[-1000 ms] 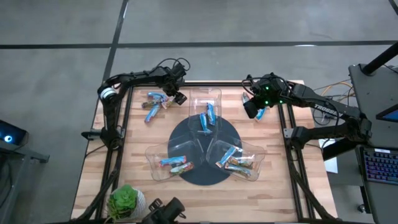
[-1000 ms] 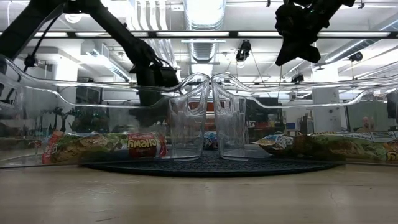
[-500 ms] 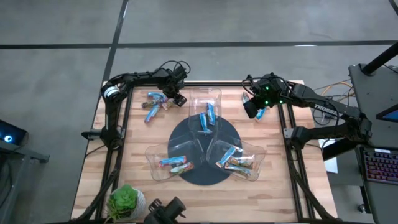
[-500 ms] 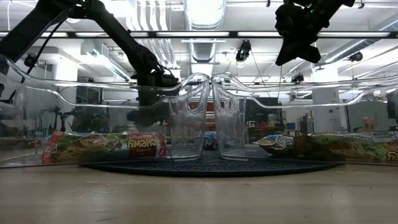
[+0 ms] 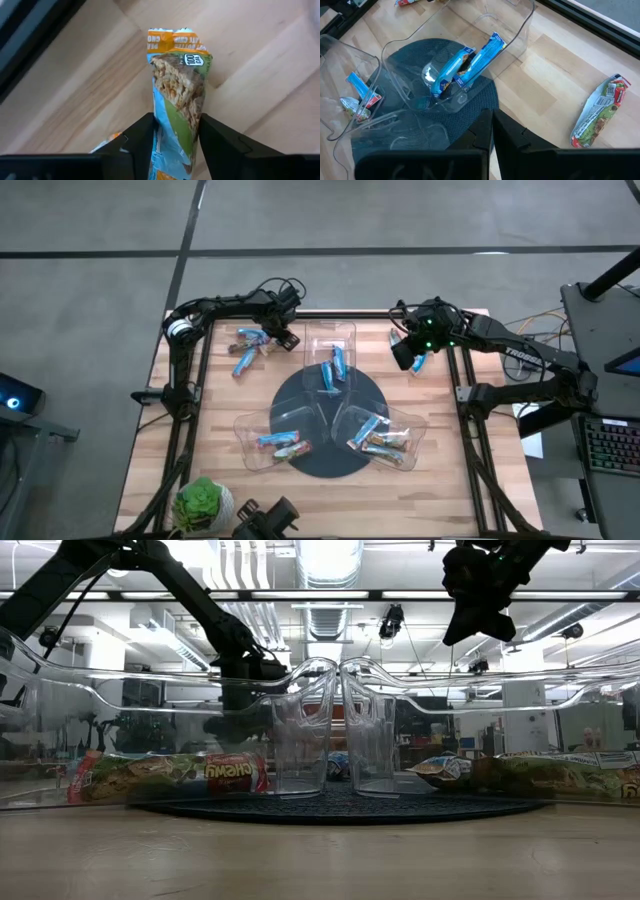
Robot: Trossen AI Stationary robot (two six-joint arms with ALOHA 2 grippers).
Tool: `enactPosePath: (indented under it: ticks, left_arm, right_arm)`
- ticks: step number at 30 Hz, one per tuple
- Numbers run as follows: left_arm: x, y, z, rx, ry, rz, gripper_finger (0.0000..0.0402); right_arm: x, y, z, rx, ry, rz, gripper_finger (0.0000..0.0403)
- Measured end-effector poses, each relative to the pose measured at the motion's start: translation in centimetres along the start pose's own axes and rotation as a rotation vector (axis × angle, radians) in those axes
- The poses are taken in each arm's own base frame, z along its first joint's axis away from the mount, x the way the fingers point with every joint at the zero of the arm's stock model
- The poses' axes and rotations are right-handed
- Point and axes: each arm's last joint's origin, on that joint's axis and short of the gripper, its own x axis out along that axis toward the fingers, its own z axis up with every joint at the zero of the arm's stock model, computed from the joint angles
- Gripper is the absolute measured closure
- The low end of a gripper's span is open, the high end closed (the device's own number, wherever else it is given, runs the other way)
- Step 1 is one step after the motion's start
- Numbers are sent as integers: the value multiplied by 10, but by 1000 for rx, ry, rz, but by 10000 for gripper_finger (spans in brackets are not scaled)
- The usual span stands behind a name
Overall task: Pick and place Granola Bars by type
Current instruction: Put the yellow granola bar into the right transparent bin
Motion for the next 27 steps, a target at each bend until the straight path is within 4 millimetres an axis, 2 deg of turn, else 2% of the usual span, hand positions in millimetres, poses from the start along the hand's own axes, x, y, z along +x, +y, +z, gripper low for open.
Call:
enactPosePath:
  ticks: [27]
  left_arm:
    - [7,-3,-12,-14,53,27,266]
  right_arm:
    - [0,0,0,-4,0,0,394]
